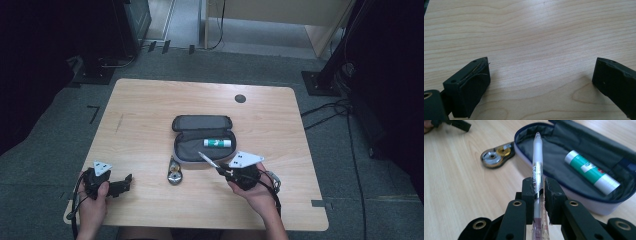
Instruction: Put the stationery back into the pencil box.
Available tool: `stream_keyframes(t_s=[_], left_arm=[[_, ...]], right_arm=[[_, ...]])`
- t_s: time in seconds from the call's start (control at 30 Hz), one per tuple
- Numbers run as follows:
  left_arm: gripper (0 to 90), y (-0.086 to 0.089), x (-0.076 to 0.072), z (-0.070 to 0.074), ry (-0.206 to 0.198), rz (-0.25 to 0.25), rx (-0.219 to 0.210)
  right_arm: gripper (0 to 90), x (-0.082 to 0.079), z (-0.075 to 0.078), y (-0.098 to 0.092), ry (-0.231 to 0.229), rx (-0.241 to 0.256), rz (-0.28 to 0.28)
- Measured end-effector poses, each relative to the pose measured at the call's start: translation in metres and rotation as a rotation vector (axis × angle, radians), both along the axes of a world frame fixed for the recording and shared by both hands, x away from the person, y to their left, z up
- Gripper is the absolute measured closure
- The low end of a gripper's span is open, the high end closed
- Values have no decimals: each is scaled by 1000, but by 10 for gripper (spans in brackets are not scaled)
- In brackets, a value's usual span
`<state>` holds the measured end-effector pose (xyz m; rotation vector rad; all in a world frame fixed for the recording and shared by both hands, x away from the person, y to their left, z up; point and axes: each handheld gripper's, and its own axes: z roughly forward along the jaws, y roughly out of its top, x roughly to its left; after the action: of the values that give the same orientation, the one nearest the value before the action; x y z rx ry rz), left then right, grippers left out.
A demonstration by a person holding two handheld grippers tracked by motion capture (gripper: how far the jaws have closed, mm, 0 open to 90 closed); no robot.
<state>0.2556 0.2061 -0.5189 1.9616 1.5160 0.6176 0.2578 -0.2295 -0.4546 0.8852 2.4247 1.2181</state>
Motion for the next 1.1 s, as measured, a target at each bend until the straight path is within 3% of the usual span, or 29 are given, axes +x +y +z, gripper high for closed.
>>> stream_keyframes(t_s=[0.33,0.73,1.1], left_arm=[[17,0,0,0,0,0,0],[17,0,0,0,0,0,0],[17,0,0,0,-1,0,0]], right_arm=[[786,37,15,13,-6,-19,5],[785,80,12,36,-4,-64,36],[785,98,1,38,52,-113,24]])
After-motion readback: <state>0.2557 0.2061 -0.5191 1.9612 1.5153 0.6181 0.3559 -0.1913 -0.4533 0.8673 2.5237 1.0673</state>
